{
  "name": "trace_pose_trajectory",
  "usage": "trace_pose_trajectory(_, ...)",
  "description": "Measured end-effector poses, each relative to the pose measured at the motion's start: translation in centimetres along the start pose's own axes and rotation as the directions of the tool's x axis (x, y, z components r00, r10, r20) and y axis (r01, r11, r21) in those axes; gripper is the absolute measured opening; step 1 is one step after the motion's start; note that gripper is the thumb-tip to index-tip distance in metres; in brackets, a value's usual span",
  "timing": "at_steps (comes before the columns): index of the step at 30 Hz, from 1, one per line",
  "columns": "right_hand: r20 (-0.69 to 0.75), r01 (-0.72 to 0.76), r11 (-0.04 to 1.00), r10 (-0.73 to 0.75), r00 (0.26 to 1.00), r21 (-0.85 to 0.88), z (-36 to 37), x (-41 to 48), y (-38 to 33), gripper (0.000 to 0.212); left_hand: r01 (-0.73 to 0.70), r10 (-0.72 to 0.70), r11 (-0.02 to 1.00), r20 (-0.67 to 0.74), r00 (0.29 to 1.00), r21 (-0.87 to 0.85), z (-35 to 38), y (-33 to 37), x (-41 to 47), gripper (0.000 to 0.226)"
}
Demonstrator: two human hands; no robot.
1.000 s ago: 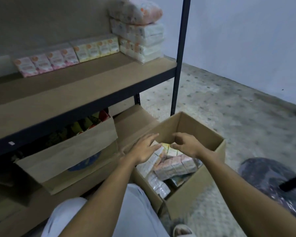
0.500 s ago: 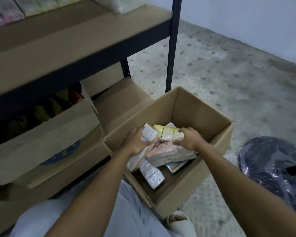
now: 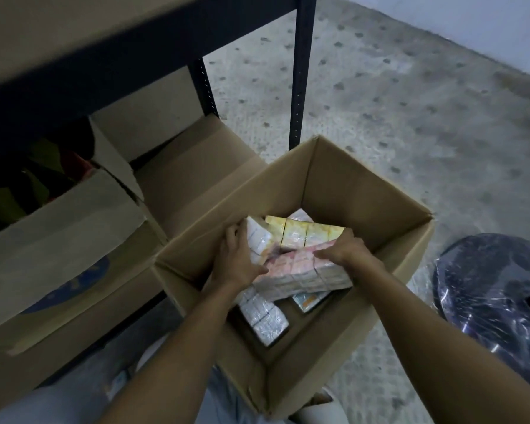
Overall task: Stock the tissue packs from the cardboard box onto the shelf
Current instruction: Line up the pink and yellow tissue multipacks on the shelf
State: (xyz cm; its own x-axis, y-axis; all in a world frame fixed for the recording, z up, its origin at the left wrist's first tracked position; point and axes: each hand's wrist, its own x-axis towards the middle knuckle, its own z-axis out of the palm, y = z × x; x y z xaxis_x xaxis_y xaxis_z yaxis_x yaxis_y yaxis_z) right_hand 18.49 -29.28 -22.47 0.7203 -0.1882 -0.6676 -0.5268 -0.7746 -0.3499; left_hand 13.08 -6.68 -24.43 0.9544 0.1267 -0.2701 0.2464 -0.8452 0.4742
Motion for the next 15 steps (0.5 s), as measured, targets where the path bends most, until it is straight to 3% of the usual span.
trace_pose_trajectory(5, 0.048, -0.062, 0.994, 0.067, 0.997, -0.090, 0.2, 1.0, 0.3, 0.096, -0.022, 0.028, 0.997, -0.085, 0.996, 0.067, 0.8, -0.2, 0.2, 0.114)
trace_pose_trajectory(7, 0.060, -0.073, 0.994, 0.078, 0.995, -0.085, 0.2, 1.0, 0.2, 0.102, -0.036, 0.039, 0.999, -0.106, 0.994, 0.035, 1.1, -0.3, 0.1, 0.105)
trace_pose_trajectory(11, 0.066, -0.098, 0.994, 0.101, 0.993, -0.041, 0.2, 0.9, -0.3, 0.118, 0.032, -0.034, 0.996, -0.025, 0.999, -0.080, 0.8, -0.5, 0.2, 0.100)
trace_pose_trajectory(15, 0.050, -0.042, 0.996, 0.038, 0.998, 0.078, -0.5, -0.4, -0.6, 0.101, 0.060, -0.060, 0.987, 0.002, 0.998, -0.149, -0.7, -0.5, 0.4, 0.105)
